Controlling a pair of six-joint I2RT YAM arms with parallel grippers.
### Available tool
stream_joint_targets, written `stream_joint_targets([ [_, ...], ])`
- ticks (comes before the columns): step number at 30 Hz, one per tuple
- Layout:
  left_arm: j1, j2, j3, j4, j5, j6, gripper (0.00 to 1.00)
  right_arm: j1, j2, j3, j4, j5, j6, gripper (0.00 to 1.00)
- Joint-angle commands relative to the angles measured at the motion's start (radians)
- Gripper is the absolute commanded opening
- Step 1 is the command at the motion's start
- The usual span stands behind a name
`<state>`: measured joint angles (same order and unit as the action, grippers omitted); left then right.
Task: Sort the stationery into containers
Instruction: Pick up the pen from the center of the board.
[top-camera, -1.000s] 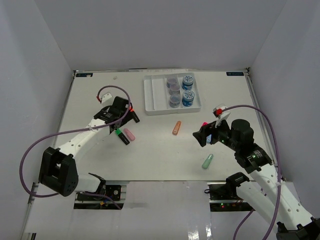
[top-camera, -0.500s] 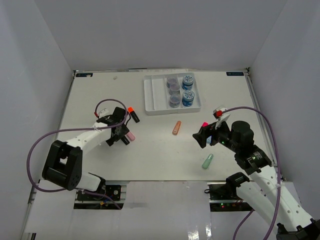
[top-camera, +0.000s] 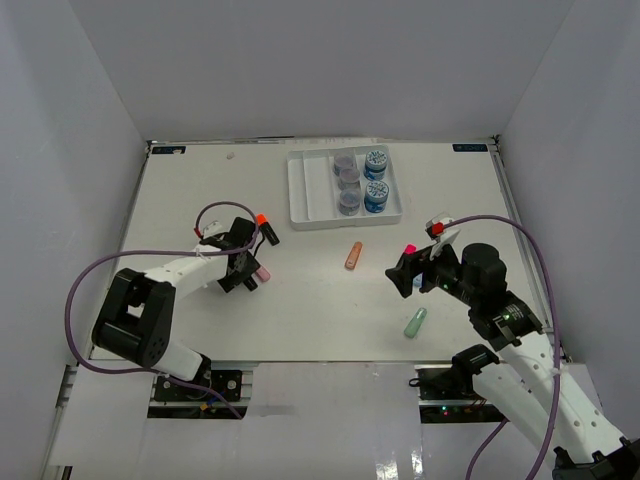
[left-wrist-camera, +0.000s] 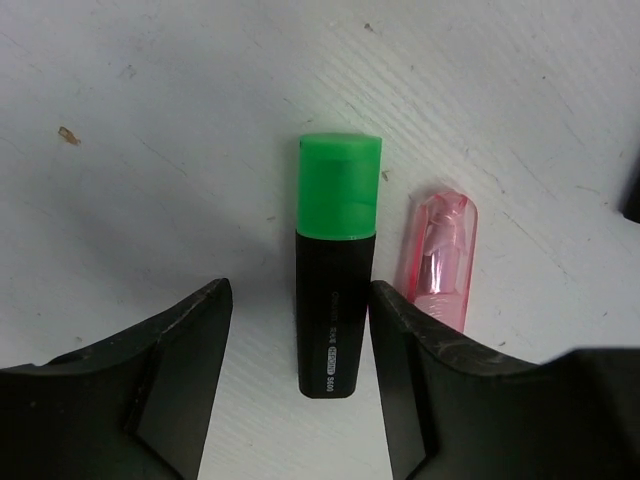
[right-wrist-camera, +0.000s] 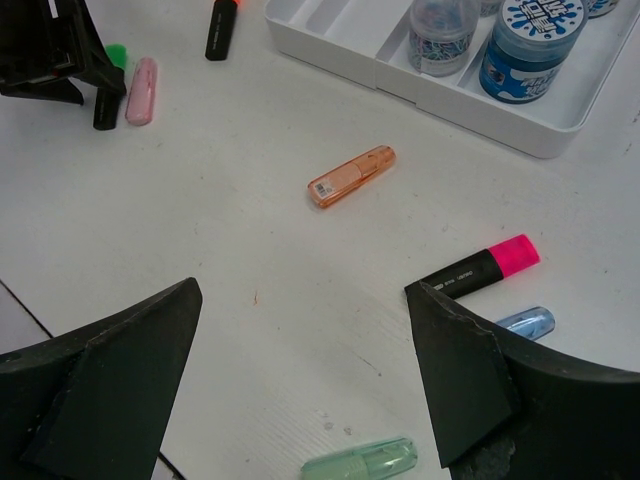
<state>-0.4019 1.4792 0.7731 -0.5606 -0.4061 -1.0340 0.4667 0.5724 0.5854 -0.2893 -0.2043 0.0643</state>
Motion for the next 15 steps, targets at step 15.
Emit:
stream_joint_targets([
  [15, 0.008, -0.099, 0.093, 0.063, 0.022, 0.173, 0.29, 0.003, -0.005, -0.006, 0.033, 0.011, -0.004, 0.9],
])
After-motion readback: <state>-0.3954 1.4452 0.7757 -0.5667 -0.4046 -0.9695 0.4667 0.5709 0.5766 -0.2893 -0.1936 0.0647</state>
